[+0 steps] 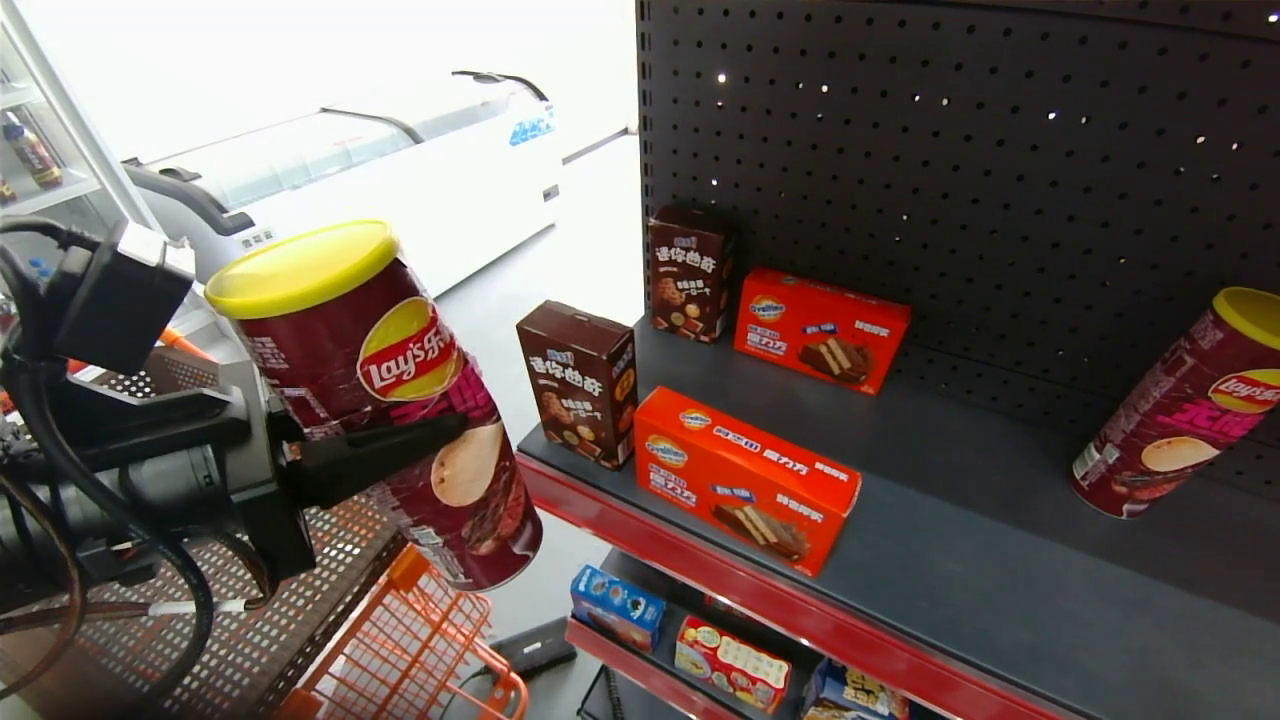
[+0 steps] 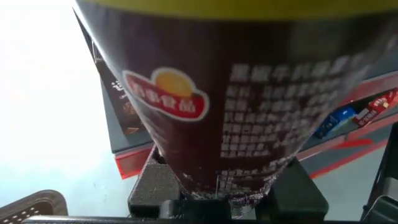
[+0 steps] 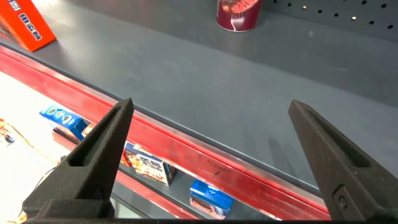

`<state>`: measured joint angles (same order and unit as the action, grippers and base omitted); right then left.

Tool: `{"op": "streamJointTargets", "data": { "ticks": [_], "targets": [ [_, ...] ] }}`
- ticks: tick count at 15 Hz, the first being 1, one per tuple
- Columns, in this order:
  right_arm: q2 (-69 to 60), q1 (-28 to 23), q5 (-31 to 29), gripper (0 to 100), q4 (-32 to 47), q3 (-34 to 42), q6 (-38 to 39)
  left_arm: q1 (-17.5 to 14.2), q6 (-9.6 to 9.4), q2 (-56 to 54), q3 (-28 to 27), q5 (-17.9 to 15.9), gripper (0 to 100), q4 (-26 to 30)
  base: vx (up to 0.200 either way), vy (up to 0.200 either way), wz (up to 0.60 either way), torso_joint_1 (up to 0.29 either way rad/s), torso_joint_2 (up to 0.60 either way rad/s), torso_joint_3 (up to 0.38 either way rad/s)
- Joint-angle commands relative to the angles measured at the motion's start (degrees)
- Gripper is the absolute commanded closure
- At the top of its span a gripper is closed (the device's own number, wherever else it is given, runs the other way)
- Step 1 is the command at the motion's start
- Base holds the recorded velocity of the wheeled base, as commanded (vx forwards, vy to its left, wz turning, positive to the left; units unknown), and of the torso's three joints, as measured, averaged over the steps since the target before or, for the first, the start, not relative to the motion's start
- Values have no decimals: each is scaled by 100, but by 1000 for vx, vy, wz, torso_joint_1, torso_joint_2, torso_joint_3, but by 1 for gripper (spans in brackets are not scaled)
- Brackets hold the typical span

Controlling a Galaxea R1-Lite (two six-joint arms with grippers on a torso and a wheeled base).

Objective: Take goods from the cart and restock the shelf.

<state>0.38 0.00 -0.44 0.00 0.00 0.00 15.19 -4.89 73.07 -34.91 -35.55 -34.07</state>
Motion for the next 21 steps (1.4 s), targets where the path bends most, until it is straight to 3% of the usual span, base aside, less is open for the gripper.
{"op": "streamJointTargets", "data": {
  "ticks": [1,9,21],
  "targets": [
    [6,0,0,0,0,0,0,10,-3,-12,2,-5,100,-3,0,0,0,0,0,0],
    [-3,0,18,0,9,0,0,195,-30,32,-86,-409,100,-3,0,0,0,0,0,0],
    [-3,0,18,0,0,0,-9,221,-30,129,-332,-532,100,-3,0,0,-600,1,3,2]
  ]
}}
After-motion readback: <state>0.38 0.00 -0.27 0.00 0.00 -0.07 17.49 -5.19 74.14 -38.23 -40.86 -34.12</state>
